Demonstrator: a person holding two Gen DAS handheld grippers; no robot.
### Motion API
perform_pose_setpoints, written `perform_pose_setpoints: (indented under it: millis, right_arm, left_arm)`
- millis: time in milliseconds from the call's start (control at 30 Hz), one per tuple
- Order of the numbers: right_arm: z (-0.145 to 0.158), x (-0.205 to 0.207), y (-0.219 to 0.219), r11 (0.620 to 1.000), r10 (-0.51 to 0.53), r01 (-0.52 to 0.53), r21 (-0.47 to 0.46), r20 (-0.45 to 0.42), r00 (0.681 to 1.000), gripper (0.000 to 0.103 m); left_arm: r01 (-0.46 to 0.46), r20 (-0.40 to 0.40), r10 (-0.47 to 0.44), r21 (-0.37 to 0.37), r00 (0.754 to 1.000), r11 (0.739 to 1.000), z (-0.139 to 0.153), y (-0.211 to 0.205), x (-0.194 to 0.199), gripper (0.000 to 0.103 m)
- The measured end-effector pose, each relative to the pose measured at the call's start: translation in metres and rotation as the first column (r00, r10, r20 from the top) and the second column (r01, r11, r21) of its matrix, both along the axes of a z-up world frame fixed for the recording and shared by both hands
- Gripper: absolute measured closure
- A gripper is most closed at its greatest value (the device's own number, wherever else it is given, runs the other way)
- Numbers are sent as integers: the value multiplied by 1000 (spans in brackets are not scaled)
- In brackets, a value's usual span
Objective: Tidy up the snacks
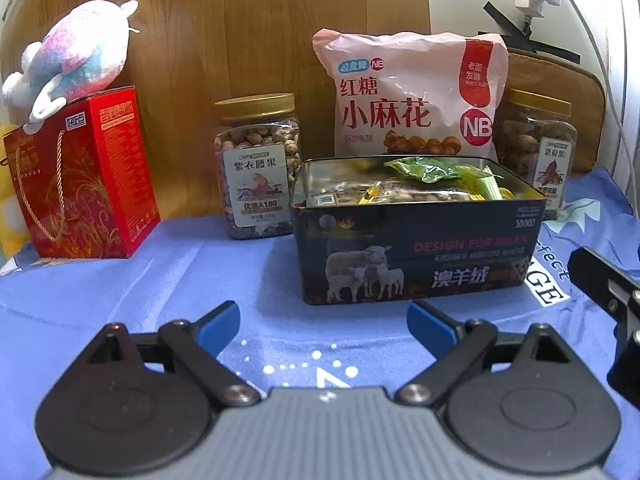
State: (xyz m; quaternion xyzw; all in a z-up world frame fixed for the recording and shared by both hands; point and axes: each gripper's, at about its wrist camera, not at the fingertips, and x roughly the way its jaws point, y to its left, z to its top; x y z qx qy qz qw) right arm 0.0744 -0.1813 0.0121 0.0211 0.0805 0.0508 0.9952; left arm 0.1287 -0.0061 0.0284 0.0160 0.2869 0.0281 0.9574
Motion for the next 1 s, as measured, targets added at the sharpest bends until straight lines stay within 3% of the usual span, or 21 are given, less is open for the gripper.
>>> perform_pose_setpoints:
  millis: [1000]
  right_arm:
    - [1, -3, -4, 999, 14, -14, 42, 2, 1000, 16]
  left_arm:
    - [-1, 19, 0, 68, 1000, 998, -1, -4, 0, 2]
